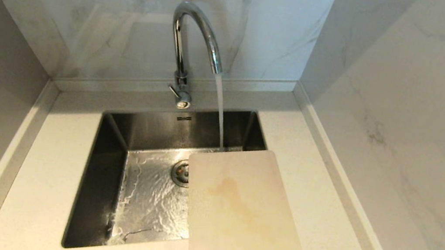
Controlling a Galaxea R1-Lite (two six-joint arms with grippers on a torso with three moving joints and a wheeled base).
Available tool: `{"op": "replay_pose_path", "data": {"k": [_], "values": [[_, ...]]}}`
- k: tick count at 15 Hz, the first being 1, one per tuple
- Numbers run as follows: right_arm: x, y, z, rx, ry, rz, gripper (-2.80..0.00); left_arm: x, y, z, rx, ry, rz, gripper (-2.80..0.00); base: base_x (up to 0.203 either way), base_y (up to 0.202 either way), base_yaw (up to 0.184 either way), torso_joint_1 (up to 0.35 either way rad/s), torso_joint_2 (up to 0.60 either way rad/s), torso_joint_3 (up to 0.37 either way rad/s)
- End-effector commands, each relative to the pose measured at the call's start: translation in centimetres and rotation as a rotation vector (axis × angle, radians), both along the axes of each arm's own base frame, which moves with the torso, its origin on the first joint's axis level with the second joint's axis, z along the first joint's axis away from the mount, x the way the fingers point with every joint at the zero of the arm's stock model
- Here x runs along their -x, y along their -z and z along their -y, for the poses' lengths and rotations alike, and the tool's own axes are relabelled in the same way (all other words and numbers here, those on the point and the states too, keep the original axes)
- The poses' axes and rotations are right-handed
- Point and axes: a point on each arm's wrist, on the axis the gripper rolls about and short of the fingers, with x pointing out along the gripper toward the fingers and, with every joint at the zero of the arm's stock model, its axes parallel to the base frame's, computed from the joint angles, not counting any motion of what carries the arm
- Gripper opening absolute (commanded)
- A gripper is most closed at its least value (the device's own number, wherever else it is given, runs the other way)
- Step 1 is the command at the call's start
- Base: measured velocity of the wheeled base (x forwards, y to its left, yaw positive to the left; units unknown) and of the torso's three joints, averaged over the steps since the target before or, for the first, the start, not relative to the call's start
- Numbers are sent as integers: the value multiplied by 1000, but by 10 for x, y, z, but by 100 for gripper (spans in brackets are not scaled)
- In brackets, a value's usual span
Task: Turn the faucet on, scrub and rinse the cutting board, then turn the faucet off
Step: Pick up the cutting board
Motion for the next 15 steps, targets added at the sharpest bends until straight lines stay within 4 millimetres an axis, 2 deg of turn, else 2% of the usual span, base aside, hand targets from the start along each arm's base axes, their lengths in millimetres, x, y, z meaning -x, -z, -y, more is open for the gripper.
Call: {"op": "replay_pose_path", "data": {"k": [1, 3, 14, 15], "values": [[0, 0, 0, 0, 0, 0, -280, 0, 0, 0, 1, 0, -2, -280, 0, 0, 0, 0, 0, 0], [0, 0, 0, 0, 0, -1, -280, 0, 0, 0, 2, -2, -2, -280, -90, 0, -12, 21, 9, 0], [0, 0, 0, 0, 0, 0, -280, 0, 0, 0, -1, -2, -1, -280, -196, 0, 9, -3, 1, 2], [0, 0, 0, 0, 0, 0, -280, 0, 0, 0, -1, -2, 0, -280, 0, 0, 0, 0, 0, 0]]}}
